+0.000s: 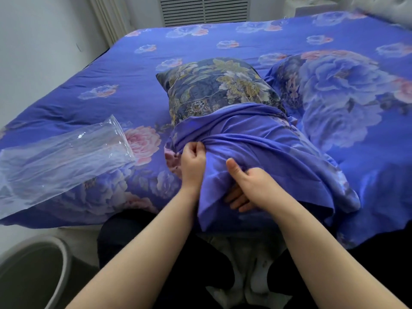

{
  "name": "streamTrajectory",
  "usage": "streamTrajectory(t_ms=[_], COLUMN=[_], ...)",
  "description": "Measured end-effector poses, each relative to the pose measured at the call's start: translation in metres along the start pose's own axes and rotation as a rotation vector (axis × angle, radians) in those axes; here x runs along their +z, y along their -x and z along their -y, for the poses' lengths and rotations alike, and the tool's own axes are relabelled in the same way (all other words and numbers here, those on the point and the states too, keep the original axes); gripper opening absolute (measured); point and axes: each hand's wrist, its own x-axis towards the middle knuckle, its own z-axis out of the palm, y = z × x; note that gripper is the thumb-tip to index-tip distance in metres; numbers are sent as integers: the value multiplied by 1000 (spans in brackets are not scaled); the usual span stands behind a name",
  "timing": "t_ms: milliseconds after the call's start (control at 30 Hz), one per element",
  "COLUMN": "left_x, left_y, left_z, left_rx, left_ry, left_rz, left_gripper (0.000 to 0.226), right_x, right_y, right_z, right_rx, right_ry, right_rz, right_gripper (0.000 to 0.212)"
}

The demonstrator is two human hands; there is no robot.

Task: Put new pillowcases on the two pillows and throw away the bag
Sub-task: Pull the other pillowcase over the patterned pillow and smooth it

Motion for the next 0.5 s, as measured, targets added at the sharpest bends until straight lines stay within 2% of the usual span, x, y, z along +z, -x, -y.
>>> streamTrajectory(t_ms=[67, 133, 200, 267, 367, 500], left_x=[2, 0, -5, -12, -21, -28], left_y=[22, 32, 33, 32, 29, 20], left_z=[4, 5, 1, -4, -7, -13], left_rx=[32, 48, 94, 128, 155, 173], left_ry=[66, 100, 42, -35, -100, -242], left_rz=[-74, -80, -10, 94, 219, 354], left_gripper=[34, 29, 22, 15, 8, 28], right_x=[8, 17, 26, 37, 62, 70], right_y=[0, 2, 4, -4, -21, -31], right_z=[-13, -19, -15, -7, 12, 20], right_rx=[-7, 24, 129, 209, 172, 150], right_ry=[-45, -296, -686, -969, -1074, -988], right_rz=[-103, -153, -68, 28, -40, -147], right_gripper=[54, 36, 30, 37, 41, 33])
